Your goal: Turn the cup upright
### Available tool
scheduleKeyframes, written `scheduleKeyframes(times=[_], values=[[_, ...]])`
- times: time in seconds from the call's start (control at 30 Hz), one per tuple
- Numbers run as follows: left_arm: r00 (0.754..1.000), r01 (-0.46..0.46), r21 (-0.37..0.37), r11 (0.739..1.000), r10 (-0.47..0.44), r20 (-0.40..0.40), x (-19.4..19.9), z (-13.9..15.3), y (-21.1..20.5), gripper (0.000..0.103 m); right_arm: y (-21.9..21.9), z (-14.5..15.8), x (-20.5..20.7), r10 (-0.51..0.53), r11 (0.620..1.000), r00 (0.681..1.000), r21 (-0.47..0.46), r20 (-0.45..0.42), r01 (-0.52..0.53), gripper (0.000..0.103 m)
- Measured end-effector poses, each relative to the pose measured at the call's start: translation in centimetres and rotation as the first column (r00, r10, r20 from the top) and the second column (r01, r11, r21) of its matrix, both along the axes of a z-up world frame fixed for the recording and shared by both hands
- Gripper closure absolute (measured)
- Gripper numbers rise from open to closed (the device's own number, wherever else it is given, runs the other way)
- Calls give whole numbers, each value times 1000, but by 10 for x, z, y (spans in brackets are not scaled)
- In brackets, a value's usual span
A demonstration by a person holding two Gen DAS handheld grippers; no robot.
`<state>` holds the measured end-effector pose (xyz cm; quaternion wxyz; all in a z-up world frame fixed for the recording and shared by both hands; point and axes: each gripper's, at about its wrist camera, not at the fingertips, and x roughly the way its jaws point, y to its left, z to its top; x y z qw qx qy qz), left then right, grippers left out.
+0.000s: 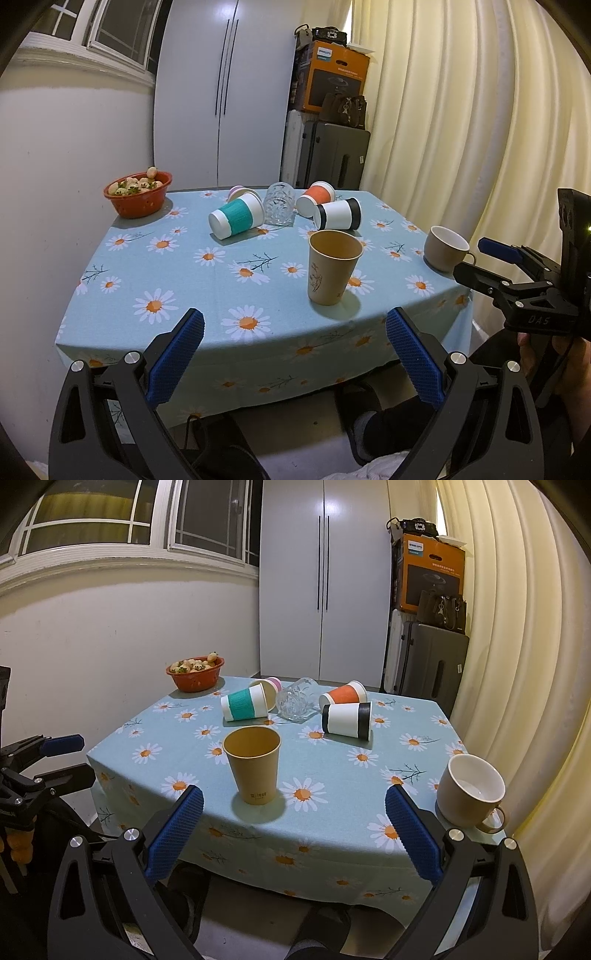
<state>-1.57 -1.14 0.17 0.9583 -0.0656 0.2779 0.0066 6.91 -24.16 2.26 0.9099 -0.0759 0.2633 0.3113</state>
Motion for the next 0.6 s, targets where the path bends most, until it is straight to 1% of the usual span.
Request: scheduleKeyframes(times=[0.6], values=[[1000, -6, 9, 1000, 6, 4, 0, 0, 0, 7, 0, 0, 0, 0, 1000, 1000, -3, 0, 0, 5]])
